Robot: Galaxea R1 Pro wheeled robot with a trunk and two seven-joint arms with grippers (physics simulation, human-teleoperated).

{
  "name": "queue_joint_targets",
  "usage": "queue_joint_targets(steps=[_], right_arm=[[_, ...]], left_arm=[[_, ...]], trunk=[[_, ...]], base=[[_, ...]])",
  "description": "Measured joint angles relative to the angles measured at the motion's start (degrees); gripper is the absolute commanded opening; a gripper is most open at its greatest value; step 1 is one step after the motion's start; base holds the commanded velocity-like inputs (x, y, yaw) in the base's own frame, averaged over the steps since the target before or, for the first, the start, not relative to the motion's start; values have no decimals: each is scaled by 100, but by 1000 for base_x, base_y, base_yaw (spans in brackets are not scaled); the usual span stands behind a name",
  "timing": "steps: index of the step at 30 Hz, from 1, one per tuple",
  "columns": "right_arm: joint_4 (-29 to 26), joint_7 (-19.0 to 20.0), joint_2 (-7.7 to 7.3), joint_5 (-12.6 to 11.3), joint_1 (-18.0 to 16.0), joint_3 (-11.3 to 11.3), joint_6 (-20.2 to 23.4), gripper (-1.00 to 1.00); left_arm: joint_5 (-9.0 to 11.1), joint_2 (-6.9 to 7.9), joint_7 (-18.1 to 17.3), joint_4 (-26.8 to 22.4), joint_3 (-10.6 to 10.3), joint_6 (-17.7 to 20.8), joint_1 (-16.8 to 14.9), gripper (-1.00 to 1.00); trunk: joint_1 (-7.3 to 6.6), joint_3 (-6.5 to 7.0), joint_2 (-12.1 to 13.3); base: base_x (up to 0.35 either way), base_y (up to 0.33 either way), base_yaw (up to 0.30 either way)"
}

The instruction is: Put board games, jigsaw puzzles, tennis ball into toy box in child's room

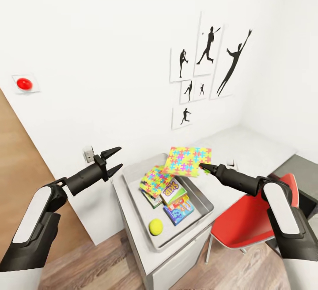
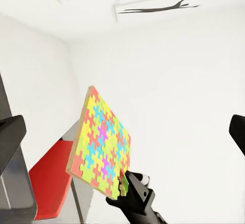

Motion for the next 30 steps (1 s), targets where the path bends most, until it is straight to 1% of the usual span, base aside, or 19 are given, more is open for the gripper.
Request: queue_joint_targets(steps=[7, 23, 30], right_arm=[[16, -38, 35, 1, -2, 6, 0, -100], [29, -55, 46, 8, -3, 8, 0, -100], [61, -57, 79, -1, -3, 13, -1, -100]], left_arm=[[-4, 0, 0, -3, -3, -5, 0, 100], [-5, 0, 0, -4, -4, -7, 4, 100], [-5, 0, 1, -2, -9, -4, 6, 100]], trunk=[[0, 0, 0], [0, 0, 0], [0, 0, 0]], base=[[0, 67, -278], [0, 20, -278], [0, 192, -276]])
